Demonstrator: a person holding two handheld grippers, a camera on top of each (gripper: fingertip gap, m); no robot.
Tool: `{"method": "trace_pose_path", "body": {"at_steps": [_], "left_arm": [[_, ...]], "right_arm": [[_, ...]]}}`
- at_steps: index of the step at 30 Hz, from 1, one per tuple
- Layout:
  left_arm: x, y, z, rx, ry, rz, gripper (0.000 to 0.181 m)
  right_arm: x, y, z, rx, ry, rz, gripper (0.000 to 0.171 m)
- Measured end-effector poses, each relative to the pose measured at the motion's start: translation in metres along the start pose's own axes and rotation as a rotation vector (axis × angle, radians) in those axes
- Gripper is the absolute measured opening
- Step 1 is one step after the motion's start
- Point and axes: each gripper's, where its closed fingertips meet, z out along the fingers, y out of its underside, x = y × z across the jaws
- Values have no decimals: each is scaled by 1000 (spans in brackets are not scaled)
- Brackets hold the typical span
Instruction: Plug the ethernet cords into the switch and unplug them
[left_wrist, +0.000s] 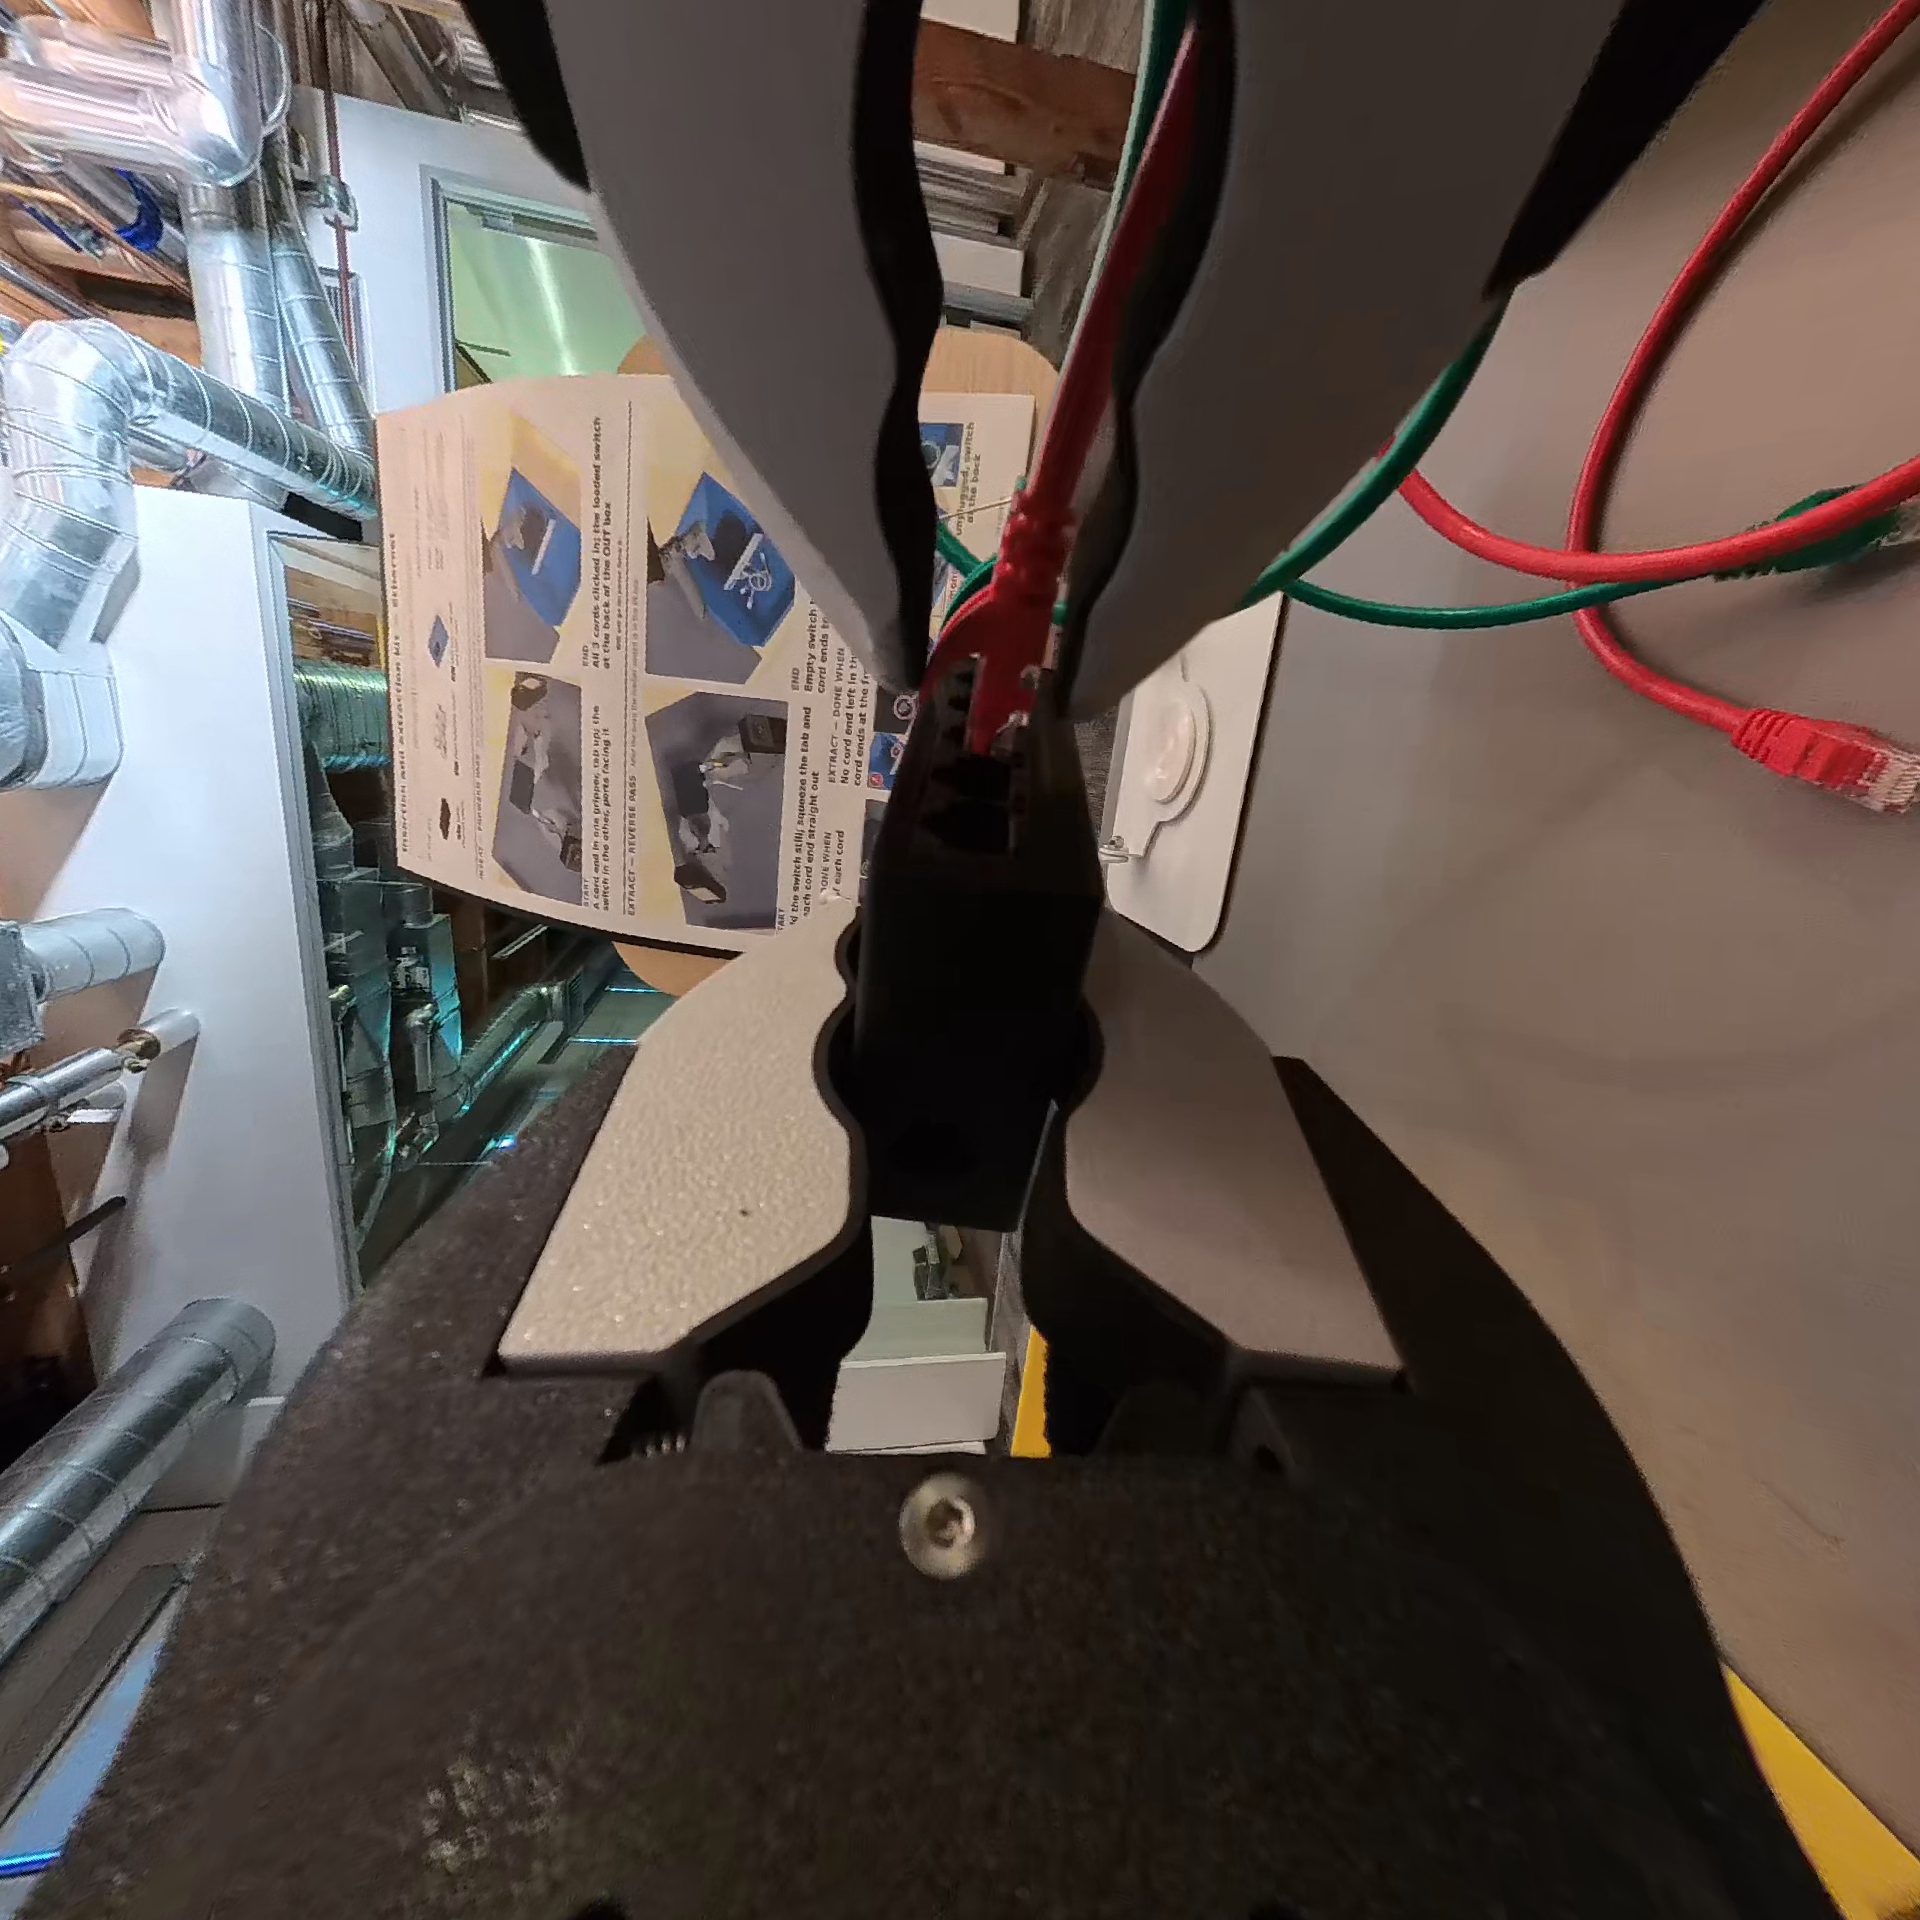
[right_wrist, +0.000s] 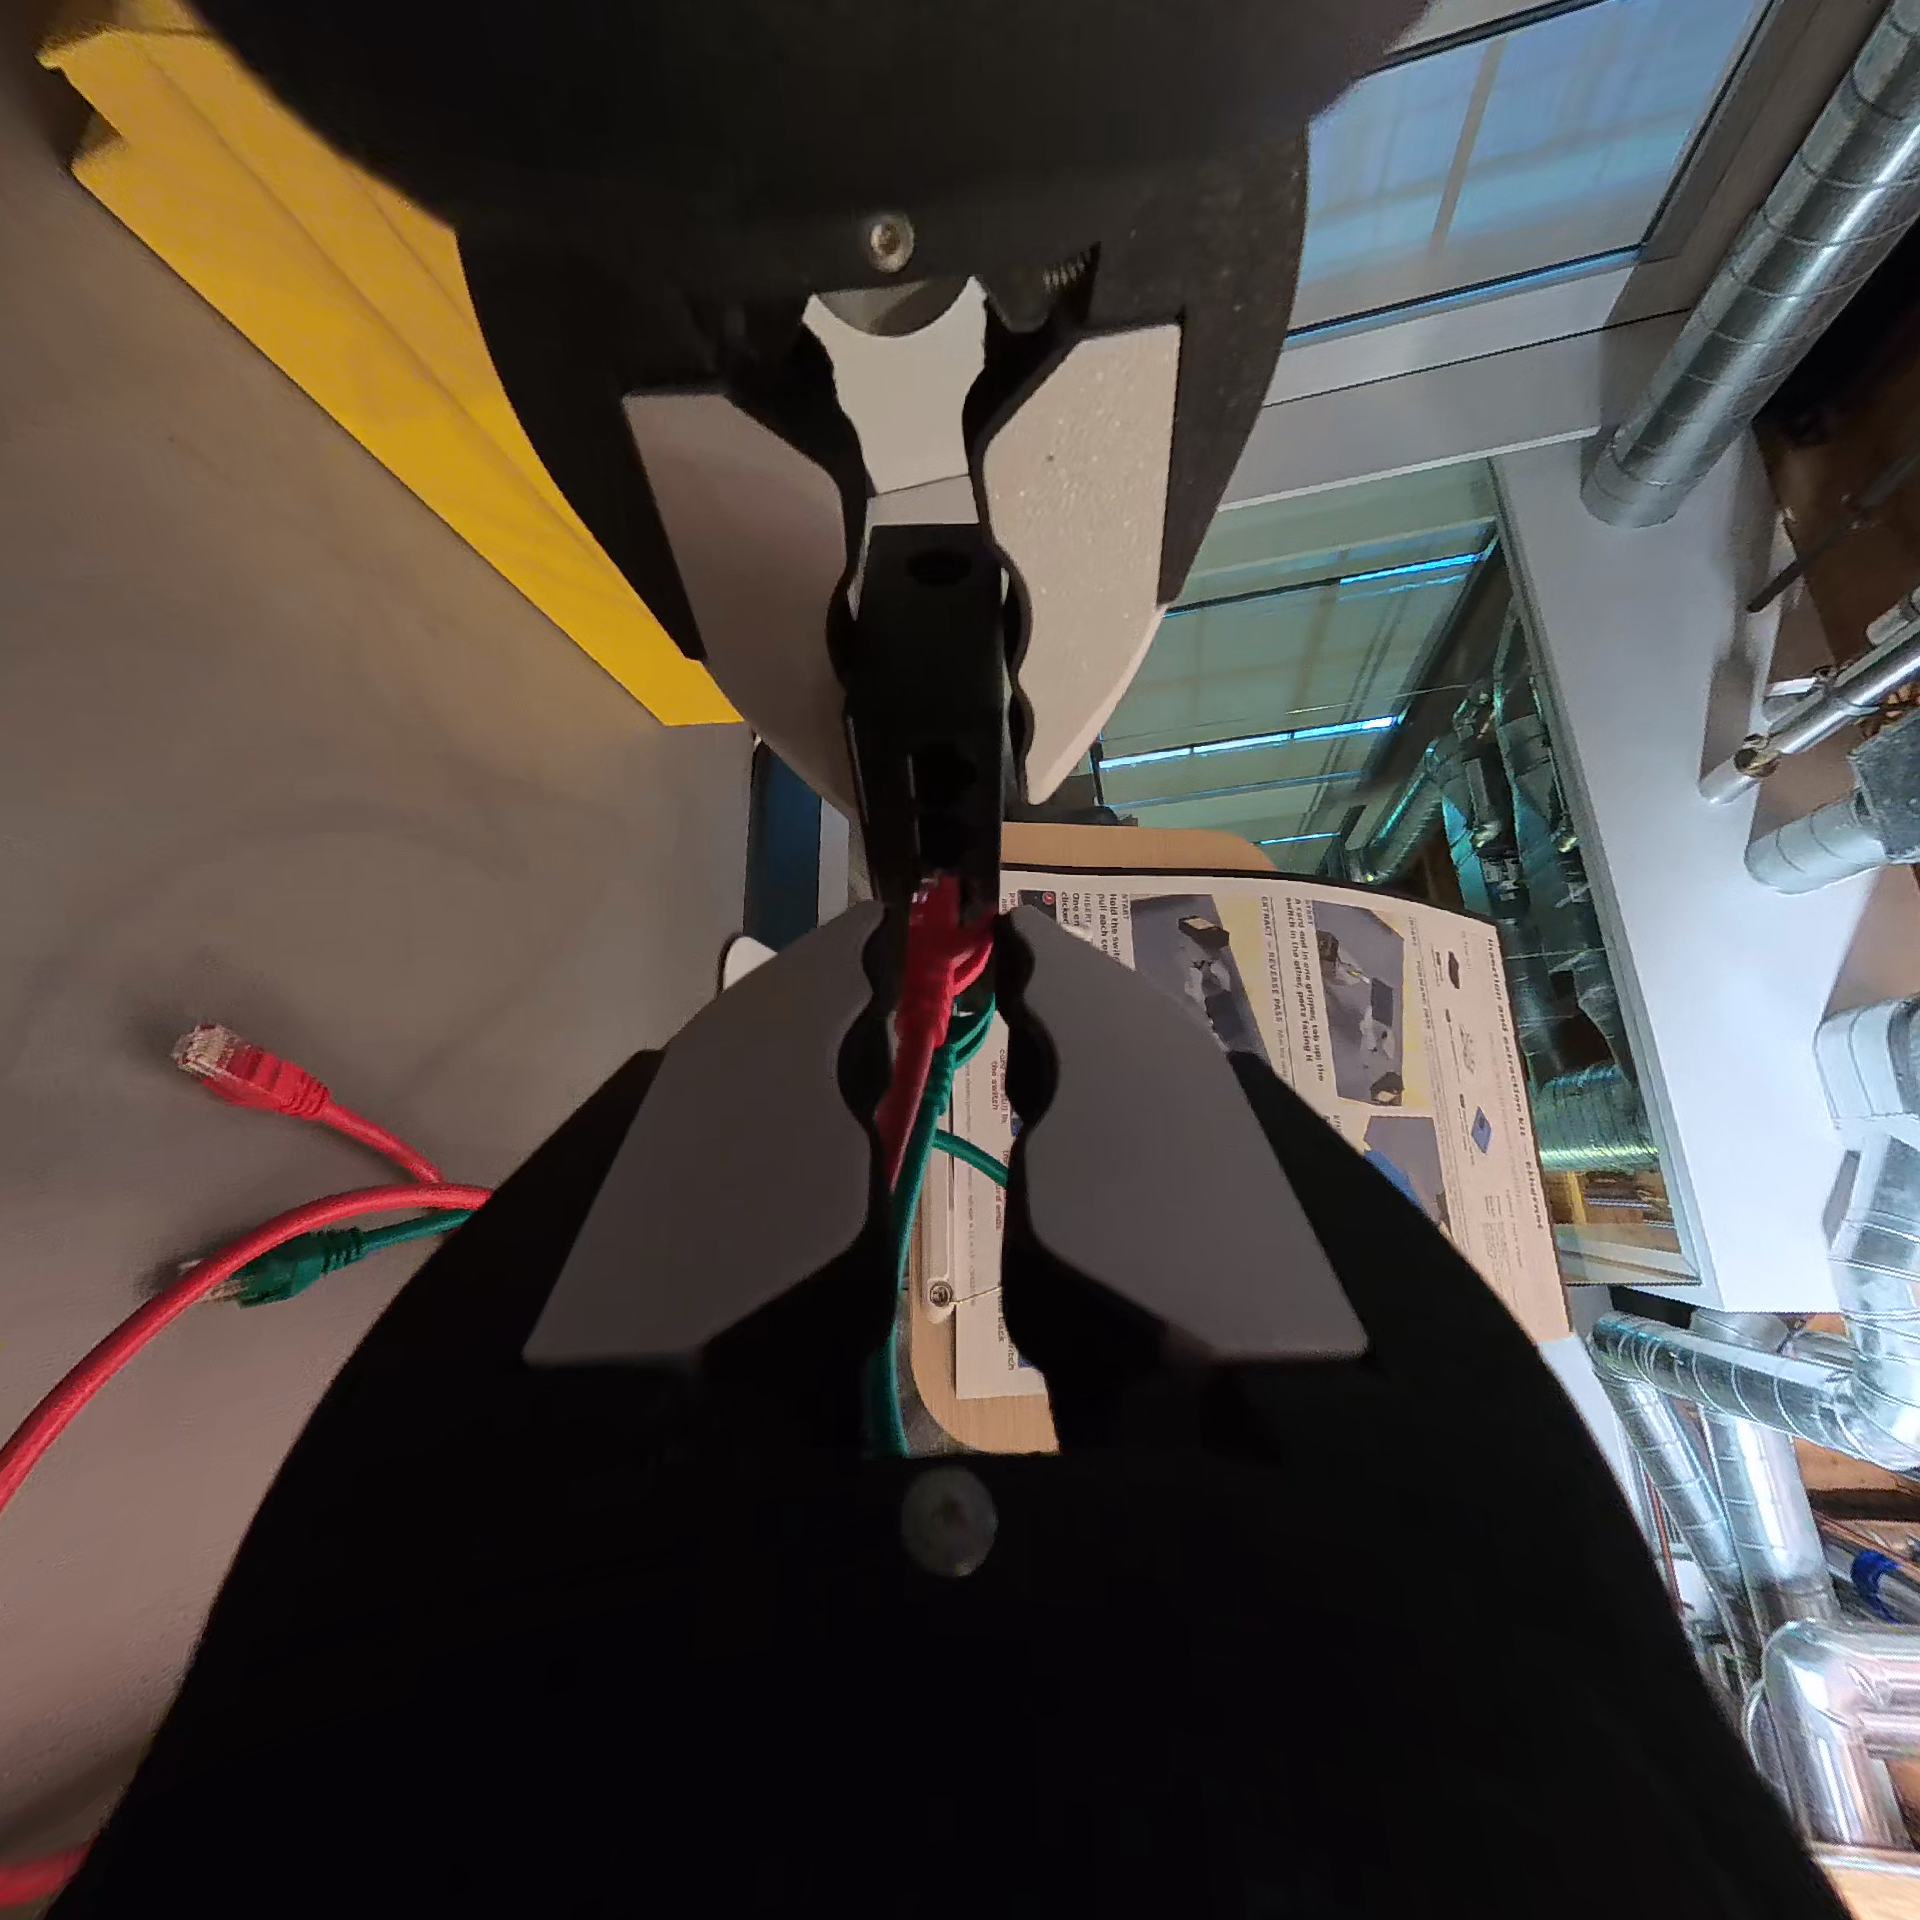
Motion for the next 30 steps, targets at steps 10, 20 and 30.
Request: {"method": "trace_pose_path", "body": {"at_steps": [10,20,30], "left_arm": [[9,-10,4,36,-12,41,30],[33,-14,16,46,109,18,31],[-14,39,12,-22,82,-196,30]], "right_arm": [[-14,9,-9,-67,-129,18,15],[-35,22,-12,-127,-282,43,15],[-55,28,-17,-157,-410,-3,15]]}}
